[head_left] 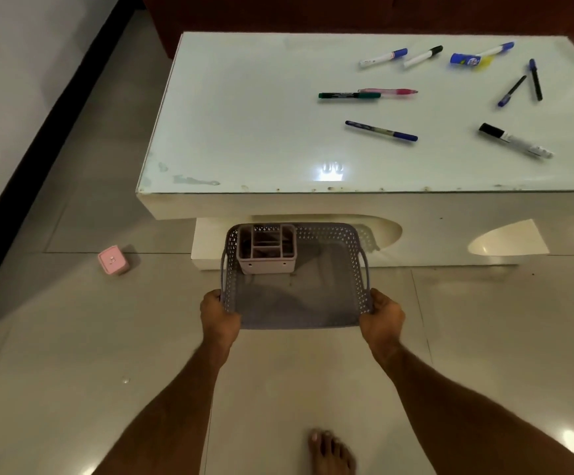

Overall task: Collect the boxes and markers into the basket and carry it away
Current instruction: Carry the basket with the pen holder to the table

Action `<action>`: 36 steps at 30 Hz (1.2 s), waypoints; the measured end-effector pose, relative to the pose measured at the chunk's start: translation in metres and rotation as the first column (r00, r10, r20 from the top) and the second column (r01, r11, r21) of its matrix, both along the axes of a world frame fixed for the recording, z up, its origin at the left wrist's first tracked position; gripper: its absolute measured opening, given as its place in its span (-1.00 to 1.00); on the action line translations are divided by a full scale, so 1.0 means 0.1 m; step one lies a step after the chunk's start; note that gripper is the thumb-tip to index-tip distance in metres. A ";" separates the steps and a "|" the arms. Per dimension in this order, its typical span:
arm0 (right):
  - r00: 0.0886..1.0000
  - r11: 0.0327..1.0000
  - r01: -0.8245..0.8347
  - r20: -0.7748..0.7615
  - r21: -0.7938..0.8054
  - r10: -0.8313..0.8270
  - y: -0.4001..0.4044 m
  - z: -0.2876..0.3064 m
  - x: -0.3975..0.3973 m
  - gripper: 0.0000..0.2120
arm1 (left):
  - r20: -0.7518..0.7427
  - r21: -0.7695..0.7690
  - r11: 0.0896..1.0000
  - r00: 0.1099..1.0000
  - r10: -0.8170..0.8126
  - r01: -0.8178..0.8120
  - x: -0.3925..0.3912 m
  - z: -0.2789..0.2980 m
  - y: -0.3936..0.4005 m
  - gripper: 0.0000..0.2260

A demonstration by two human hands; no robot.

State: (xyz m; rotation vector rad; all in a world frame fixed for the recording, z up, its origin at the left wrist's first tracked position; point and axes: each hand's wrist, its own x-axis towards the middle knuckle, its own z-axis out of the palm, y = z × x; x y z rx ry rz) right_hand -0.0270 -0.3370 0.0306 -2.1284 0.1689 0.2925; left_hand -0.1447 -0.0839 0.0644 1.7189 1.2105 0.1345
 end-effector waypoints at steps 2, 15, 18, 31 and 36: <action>0.999 1.000 0.025 -0.030 0.012 -0.025 -0.07 0.12 -0.11 -0.90 | 0.025 -0.021 1.000 1.000 0.009 -0.008 -0.12 0.17 -0.09 -0.84; 0.996 0.993 0.077 -0.051 0.085 -0.073 -0.34 1.06 -0.54 -0.87 | 0.022 -0.016 1.000 1.000 0.014 -0.014 -0.48 1.03 -0.30 -0.74; 0.996 0.992 0.085 -0.020 0.096 -0.084 -0.32 1.34 -0.56 -0.79 | 0.058 0.007 1.000 0.998 0.015 -0.015 -0.45 1.27 -0.32 -0.70; 0.993 0.985 0.120 -0.020 0.128 -0.118 -0.24 2.41 -0.49 -0.74 | 0.066 -0.002 0.997 0.994 0.082 -0.082 -0.43 2.24 -0.33 -0.78; 0.993 0.980 0.115 -0.002 0.161 -0.116 -0.19 2.72 -0.41 -0.76 | 0.094 -0.008 0.996 0.992 0.084 -0.084 -0.26 2.58 -0.25 -0.80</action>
